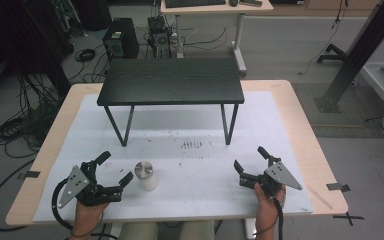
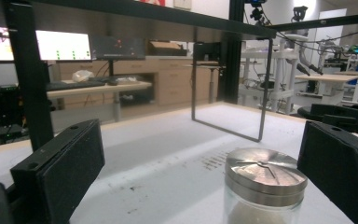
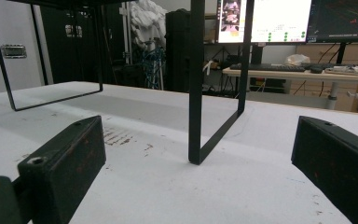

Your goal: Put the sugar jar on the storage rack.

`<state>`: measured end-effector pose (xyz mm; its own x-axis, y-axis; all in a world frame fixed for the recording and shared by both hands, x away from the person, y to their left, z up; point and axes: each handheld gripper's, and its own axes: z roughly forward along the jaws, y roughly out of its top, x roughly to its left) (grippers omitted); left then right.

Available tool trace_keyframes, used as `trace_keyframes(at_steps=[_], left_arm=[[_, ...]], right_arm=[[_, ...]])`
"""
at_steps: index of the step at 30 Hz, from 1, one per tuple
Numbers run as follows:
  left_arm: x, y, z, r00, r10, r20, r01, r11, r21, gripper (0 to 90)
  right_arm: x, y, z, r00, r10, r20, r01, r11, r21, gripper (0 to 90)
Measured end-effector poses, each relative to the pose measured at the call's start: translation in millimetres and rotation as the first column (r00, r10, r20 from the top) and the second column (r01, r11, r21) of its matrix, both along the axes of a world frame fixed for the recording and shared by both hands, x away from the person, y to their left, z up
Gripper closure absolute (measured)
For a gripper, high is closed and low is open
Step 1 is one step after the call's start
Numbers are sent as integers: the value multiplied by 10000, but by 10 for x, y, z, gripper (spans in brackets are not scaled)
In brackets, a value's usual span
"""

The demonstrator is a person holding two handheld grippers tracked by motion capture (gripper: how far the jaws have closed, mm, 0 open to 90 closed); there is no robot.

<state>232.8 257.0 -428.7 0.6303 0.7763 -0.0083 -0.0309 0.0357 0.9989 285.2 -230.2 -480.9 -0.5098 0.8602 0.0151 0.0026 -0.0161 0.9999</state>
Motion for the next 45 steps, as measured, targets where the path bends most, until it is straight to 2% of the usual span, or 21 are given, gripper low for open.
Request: trace_keyframes(at_steps=[17, 26, 35, 45], left_arm=[[26, -256, -100, 9984, -559, 40, 556, 9974, 466, 8], [58, -343, -164, 9976, -695, -35, 696, 9953, 673, 8], [127, -459, -287, 9961, -850, -232, 868, 9917, 944, 8], [162, -484, -319, 9954, -925, -259, 944, 9915, 895, 8]], right_arm=[[-1, -1, 0, 10000, 9, 19, -9, 10000, 1, 25], [-1, -1, 0, 10000, 10, 18, -10, 10000, -1, 24], [0, -1, 0, 10000, 16, 12, -16, 10000, 3, 25], [0, 0, 0, 10000, 10, 9, -10, 10000, -11, 25]])
